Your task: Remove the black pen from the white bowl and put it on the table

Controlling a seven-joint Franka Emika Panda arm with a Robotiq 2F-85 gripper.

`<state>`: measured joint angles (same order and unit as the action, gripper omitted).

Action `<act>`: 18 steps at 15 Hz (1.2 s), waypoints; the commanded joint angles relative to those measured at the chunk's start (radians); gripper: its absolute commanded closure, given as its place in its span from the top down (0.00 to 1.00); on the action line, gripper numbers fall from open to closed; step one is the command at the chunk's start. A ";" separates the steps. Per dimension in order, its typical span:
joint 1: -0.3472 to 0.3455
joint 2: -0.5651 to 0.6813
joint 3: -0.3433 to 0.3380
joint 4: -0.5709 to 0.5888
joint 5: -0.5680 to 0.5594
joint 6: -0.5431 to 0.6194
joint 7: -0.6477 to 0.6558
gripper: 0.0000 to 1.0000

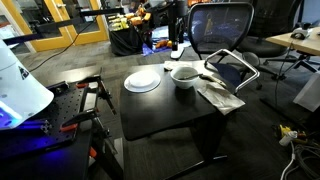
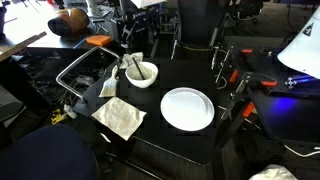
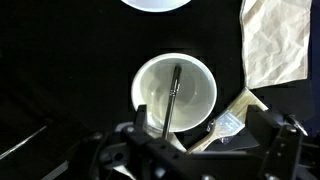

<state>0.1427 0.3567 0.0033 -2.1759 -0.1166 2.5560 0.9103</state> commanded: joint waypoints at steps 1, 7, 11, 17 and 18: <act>0.034 0.061 -0.044 0.040 -0.003 0.020 0.037 1.00; 0.043 0.149 -0.075 0.081 0.022 0.036 0.021 1.00; 0.044 0.214 -0.084 0.112 0.043 0.068 0.014 1.00; 0.053 0.292 -0.107 0.163 0.070 0.081 0.018 1.00; 0.052 0.301 -0.108 0.171 0.077 0.080 0.016 0.99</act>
<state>0.1727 0.6234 -0.0806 -2.0421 -0.0695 2.6244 0.9123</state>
